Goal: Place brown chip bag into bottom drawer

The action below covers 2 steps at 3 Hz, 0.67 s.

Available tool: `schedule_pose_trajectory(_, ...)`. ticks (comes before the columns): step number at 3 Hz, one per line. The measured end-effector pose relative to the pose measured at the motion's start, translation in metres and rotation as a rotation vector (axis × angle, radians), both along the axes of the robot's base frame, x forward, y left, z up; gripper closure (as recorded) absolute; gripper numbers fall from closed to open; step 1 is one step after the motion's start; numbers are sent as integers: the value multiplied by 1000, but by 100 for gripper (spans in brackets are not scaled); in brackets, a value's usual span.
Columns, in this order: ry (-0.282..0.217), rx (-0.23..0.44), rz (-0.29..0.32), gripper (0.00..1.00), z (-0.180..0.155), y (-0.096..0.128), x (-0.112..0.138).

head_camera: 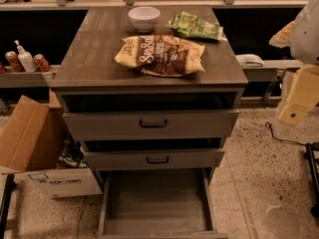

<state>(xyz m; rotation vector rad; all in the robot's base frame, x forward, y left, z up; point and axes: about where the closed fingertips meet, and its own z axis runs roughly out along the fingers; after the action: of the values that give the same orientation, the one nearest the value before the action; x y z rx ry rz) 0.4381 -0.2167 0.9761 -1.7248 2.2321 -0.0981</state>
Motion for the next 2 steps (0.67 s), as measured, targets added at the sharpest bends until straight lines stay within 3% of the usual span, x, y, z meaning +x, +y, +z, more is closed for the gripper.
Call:
schedule_pose_trajectory(1,-3,1,1,0,1,0,1)
schedule_pose_trajectory(2,-36,40,27,0,2,13,24)
